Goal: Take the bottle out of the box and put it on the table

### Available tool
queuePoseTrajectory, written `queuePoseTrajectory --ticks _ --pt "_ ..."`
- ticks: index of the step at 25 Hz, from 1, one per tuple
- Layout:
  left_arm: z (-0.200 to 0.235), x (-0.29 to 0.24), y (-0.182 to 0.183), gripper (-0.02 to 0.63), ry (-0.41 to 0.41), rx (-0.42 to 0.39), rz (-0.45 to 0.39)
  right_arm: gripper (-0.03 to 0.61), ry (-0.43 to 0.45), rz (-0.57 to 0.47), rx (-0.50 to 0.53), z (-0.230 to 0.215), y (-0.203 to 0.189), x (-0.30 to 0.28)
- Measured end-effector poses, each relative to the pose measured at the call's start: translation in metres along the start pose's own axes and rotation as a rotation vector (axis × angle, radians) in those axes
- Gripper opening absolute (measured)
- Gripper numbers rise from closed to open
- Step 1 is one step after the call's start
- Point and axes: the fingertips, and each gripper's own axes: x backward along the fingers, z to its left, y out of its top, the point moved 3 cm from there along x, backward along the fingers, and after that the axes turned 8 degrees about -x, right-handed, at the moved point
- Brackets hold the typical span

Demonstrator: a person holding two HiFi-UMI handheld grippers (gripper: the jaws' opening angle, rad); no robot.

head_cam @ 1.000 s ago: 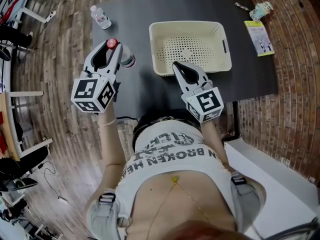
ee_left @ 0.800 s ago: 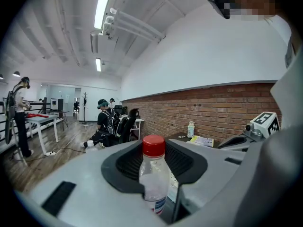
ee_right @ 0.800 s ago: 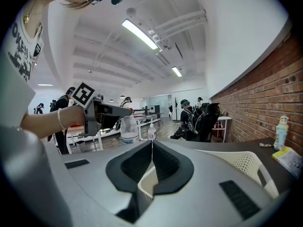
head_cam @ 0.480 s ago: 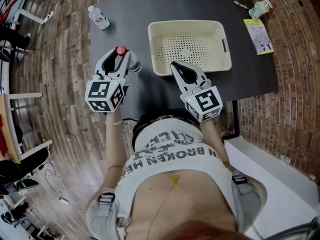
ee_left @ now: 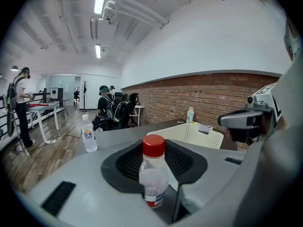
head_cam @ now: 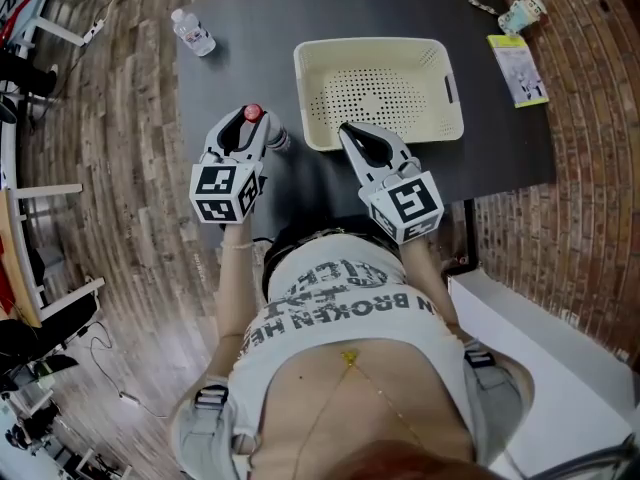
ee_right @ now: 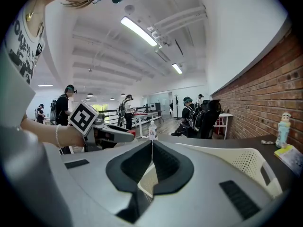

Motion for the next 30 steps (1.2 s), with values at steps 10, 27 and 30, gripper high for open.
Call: queuePoseTrajectory --ticks 10,27,30 --pt "-0.017 -0.001 -0.023 0.146 -0.005 0.003 0.003 0.009 0.000 0.011 -0.008 -0.006 -0.004 -0.004" --pt "-0.025 0.003 -0.028 0.146 0.006 0.011 -0.039 0.009 0.015 0.020 -0.007 -0.011 -0.008 -0.004" --pt "-0.025 0.003 -0.029 0.146 0.004 0.006 -0.038 0.009 0.021 0.024 -0.007 -0.011 -0.009 -0.004"
